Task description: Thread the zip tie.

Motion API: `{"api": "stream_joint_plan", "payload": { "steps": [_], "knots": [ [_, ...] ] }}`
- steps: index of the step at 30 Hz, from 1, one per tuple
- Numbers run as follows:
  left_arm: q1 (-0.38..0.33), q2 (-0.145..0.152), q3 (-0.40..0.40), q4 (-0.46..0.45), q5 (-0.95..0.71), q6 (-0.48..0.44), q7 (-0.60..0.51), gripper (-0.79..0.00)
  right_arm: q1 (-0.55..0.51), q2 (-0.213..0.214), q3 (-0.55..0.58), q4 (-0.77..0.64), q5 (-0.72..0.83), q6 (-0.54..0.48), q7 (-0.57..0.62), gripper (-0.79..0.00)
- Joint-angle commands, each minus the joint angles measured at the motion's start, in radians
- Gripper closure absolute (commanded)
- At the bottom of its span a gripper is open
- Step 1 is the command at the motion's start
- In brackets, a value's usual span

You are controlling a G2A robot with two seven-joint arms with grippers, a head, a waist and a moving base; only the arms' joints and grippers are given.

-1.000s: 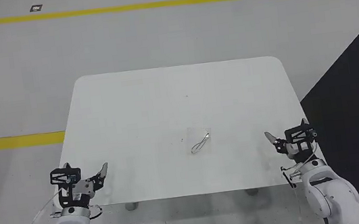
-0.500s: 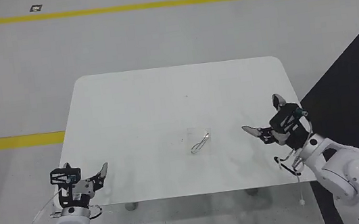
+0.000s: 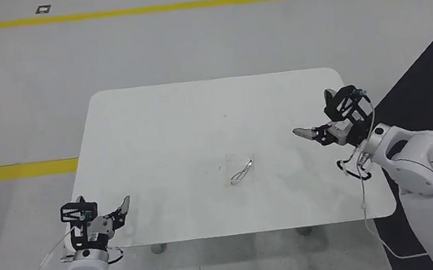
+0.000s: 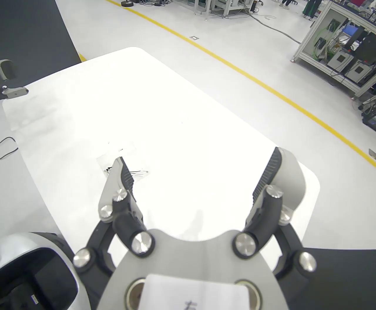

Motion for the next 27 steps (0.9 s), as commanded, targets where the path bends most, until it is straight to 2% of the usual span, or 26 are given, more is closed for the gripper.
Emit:
{"api": "stream_joint_plan", "payload": {
  "steps": [1, 3, 4, 5, 7, 10, 13, 18, 22, 24, 27],
  "knots": [
    [0.000, 0.000, 0.000, 0.000, 0.000, 0.000, 0.000, -0.785, 0.000, 0.000, 0.000, 0.000, 0.000, 0.000, 0.000, -0.785],
    [0.000, 0.000, 0.000, 0.000, 0.000, 0.000, 0.000, -0.785, 0.005, 0.001, 0.001, -0.015, -0.019, -0.005, 0.001, -0.785],
    [0.000, 0.000, 0.000, 0.000, 0.000, 0.000, 0.000, -0.785, 0.023, 0.005, -0.006, -0.061, -0.093, -0.021, 0.010, -0.785],
    [0.000, 0.000, 0.000, 0.000, 0.000, 0.000, 0.000, -0.785, 0.050, 0.008, -0.026, -0.092, -0.154, -0.047, 0.024, -0.785],
    [0.000, 0.000, 0.000, 0.000, 0.000, 0.000, 0.000, -0.785, 0.125, 0.010, -0.066, -0.078, -0.146, -0.113, 0.017, -0.785],
    [0.000, 0.000, 0.000, 0.000, 0.000, 0.000, 0.000, -0.785, 0.297, 0.014, -0.154, 0.016, -0.151, -0.239, 0.073, -0.785],
    [0.000, 0.000, 0.000, 0.000, 0.000, 0.000, 0.000, -0.785, 0.496, 0.008, -0.298, 0.191, -0.098, -0.410, 0.125, -0.785],
    [0.000, 0.000, 0.000, 0.000, 0.000, 0.000, 0.000, -0.785, 0.764, 0.002, -0.660, 0.458, 0.009, -0.410, 0.216, -0.785],
    [0.000, 0.000, 0.000, 0.000, 0.000, 0.000, 0.000, -0.785, 0.916, -0.003, -0.925, 0.606, 0.141, -0.410, 0.224, -0.785],
    [0.000, 0.000, 0.000, 0.000, 0.000, 0.000, 0.000, -0.785, 0.990, -0.005, -0.980, 0.680, 0.159, -0.410, 0.221, -0.785],
    [0.000, 0.000, 0.000, 0.000, 0.000, 0.000, 0.000, -0.785, 0.990, -0.005, -0.980, 0.680, 0.159, -0.410, 0.221, -0.785]
  ]
}}
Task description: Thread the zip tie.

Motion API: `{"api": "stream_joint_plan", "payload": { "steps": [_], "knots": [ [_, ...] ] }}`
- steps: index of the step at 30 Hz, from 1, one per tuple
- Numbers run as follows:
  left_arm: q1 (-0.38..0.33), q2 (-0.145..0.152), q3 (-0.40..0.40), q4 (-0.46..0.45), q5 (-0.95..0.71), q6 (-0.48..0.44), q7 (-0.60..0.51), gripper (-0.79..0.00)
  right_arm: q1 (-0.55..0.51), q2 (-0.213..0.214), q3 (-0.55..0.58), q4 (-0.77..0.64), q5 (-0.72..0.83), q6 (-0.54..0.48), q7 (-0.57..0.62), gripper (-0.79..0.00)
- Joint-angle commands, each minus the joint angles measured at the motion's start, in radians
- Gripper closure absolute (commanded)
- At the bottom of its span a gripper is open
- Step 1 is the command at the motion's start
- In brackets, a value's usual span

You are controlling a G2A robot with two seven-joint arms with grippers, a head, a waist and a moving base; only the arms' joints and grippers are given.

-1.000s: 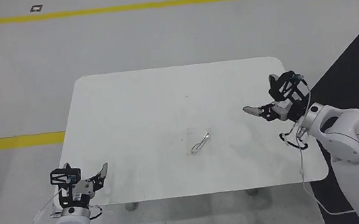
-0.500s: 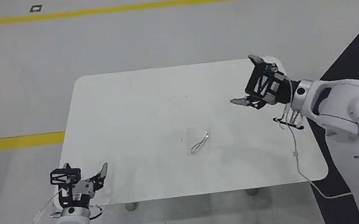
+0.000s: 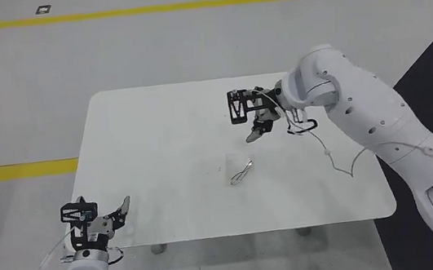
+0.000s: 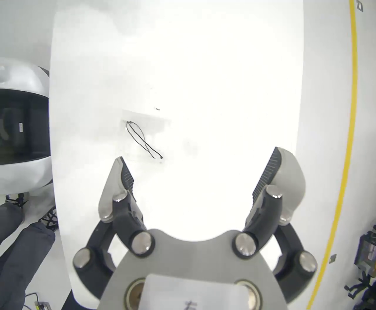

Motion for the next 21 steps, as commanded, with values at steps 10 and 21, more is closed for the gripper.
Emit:
{"api": "stream_joint_plan", "payload": {
  "steps": [10, 21],
  "knots": [
    [0.000, 0.000, 0.000, 0.000, 0.000, 0.000, 0.000, -0.785, -0.006, -0.001, -0.005, -0.036, -0.040, 0.002, 0.005, -0.785],
    [0.000, 0.000, 0.000, 0.000, 0.000, 0.000, 0.000, -0.785, 0.145, -0.039, -0.447, -0.077, 0.088, 0.000, 0.001, -0.785]
  ]
}}
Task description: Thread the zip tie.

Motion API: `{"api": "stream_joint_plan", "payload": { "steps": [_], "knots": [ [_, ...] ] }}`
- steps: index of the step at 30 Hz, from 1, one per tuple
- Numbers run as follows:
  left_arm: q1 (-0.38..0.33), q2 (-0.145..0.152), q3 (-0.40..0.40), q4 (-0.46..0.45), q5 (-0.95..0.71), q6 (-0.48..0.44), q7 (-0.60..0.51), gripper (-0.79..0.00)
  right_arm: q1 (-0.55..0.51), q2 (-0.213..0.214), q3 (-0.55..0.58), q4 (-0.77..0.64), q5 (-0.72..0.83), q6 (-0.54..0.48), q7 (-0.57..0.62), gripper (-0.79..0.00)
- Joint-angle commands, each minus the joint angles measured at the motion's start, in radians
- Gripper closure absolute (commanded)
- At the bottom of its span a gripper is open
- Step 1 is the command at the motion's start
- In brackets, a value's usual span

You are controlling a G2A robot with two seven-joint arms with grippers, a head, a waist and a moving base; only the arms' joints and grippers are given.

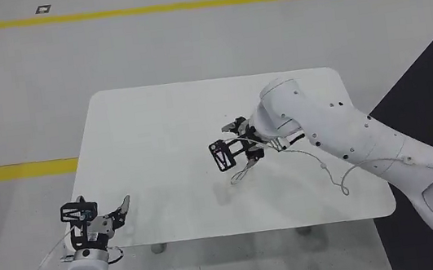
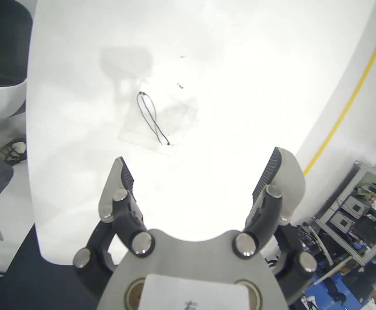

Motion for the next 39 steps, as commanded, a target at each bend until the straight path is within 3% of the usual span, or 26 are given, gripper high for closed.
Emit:
{"api": "stream_joint_plan", "payload": {
  "steps": [1, 8, 16, 18, 19, 20, 23, 25, 39],
  "knots": [
    [0.000, 0.000, 0.000, 0.000, 0.000, 0.000, 0.000, -0.785, 0.066, -0.018, -0.098, 0.046, 0.188, 0.000, -0.012, -0.785],
    [0.000, 0.000, 0.000, 0.000, 0.000, 0.000, 0.000, -0.785, 0.082, -0.022, -0.104, 0.053, 0.215, 0.000, -0.016, -0.785],
    [0.000, 0.000, 0.000, 0.000, 0.000, 0.000, 0.000, -0.785, 0.025, -0.019, -0.104, 0.068, 0.227, 0.000, -0.025, -0.785],
    [0.000, 0.000, 0.000, 0.000, 0.000, 0.000, 0.000, -0.785, 0.019, -0.021, -0.104, 0.086, 0.245, 0.000, 0.000, -0.603],
    [0.000, 0.000, 0.000, 0.000, 0.000, 0.000, 0.000, -0.785, 0.016, -0.022, -0.104, 0.098, 0.252, 0.000, 0.000, -0.548],
    [0.000, 0.000, 0.000, 0.000, 0.000, 0.000, 0.000, -0.785, 0.013, -0.024, -0.104, 0.110, 0.255, 0.000, 0.000, -0.391],
    [0.000, 0.000, 0.000, 0.000, 0.000, 0.000, 0.000, -0.785, 0.010, -0.029, -0.104, 0.151, 0.252, 0.000, 0.000, -0.339],
    [0.000, 0.000, 0.000, 0.000, 0.000, 0.000, 0.000, -0.785, 0.011, -0.035, -0.104, 0.172, 0.249, 0.000, 0.000, -0.172],
    [0.000, 0.000, 0.000, 0.000, 0.000, 0.000, 0.000, -0.785, -0.012, -0.122, -0.104, 0.290, 0.152, 0.000, 0.000, -0.182]
  ]
}}
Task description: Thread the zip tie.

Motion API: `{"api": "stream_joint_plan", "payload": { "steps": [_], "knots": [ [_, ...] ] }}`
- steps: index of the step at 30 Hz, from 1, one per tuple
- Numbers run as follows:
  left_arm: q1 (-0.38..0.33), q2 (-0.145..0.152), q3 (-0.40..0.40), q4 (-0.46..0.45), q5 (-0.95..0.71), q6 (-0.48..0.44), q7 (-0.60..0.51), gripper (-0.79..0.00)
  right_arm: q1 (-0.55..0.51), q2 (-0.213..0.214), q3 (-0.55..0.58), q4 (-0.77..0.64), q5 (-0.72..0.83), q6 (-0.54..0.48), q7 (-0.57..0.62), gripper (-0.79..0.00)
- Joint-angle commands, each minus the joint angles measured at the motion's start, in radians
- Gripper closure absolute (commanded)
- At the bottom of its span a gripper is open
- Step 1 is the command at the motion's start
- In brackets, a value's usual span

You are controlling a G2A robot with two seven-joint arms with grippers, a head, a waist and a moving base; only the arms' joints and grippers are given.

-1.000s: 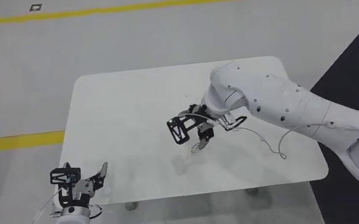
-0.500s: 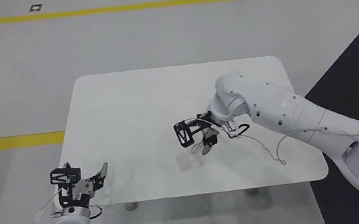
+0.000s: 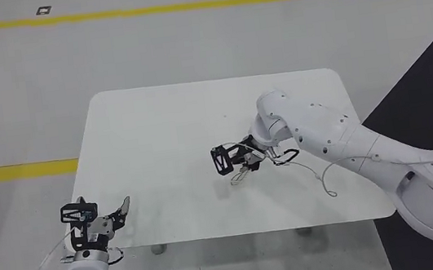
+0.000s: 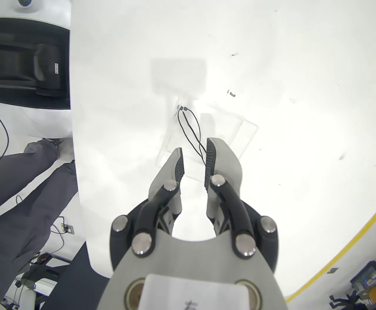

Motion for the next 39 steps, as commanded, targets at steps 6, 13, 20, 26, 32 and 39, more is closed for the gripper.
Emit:
{"api": "stream_joint_plan", "payload": {
  "steps": [6, 13, 20, 26, 32, 39],
  "knots": [
    [0.000, 0.000, 0.000, 0.000, 0.000, 0.000, 0.000, -0.785, -0.005, -0.065, 0.000, 0.069, -0.019, 0.000, 0.000, -0.191],
    [0.000, 0.000, 0.000, 0.000, 0.000, 0.000, 0.000, -0.785, -0.027, -0.130, 0.000, 0.140, -0.048, 0.000, 0.000, -0.215],
    [0.000, 0.000, 0.000, 0.000, 0.000, 0.000, 0.000, -0.785, -0.057, -0.170, 0.000, 0.181, -0.086, 0.000, 0.000, -0.191],
    [0.000, 0.000, 0.000, 0.000, 0.000, 0.000, 0.000, -0.785, -0.066, -0.191, 0.000, 0.214, -0.096, 0.000, 0.000, -0.175],
    [0.000, 0.000, 0.000, 0.000, 0.000, 0.000, 0.000, -0.785, -0.064, -0.207, 0.000, 0.241, -0.086, 0.000, 0.000, -0.151],
    [0.000, 0.000, 0.000, 0.000, 0.000, 0.000, 0.000, -0.785, -0.071, -0.225, 0.000, 0.270, -0.100, 0.000, 0.000, -0.111]
  ]
}}
